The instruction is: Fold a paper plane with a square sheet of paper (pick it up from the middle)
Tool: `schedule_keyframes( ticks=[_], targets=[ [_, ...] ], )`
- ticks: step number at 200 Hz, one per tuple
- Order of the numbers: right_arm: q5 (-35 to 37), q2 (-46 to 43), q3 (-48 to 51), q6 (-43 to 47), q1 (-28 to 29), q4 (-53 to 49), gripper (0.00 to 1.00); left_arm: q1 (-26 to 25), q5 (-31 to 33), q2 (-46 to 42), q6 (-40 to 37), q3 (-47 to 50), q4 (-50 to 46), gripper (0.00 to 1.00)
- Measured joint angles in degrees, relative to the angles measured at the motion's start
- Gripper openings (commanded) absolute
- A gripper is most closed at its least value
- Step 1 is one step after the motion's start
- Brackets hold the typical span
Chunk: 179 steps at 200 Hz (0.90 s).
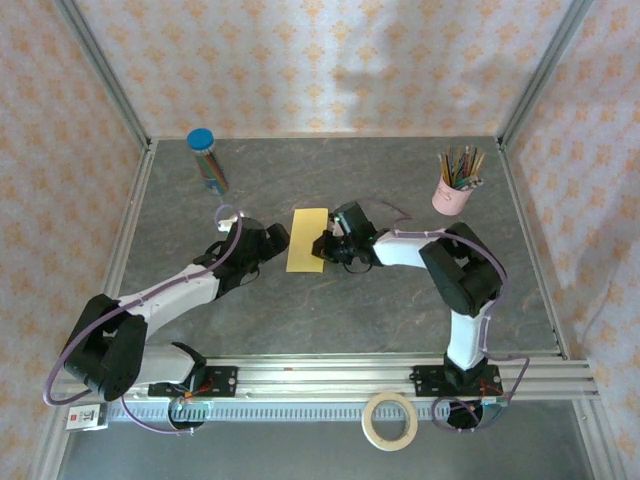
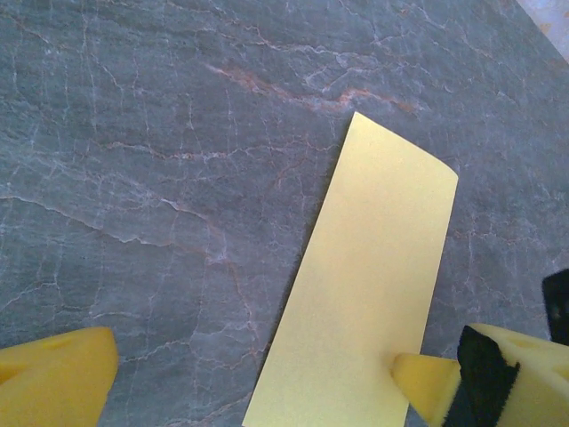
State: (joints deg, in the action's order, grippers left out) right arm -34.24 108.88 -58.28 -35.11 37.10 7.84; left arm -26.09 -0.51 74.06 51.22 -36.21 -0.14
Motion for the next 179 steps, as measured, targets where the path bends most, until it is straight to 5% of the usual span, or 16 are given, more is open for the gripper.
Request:
schedule_keyframes(
  ticks=[99,179],
  targets=[
    [-0.2,1.9,-0.5,7.8,0.4,-3.4,0.08,0.0,-2.8,2.3,1.1,0.1,2.3,0.99],
    [-3.6,-2.7,0.5,15.3,-2.7,-7.2,0.11,0.0,-12.9,6.7,5.4,4.9,13.4,0.99]
  ],
)
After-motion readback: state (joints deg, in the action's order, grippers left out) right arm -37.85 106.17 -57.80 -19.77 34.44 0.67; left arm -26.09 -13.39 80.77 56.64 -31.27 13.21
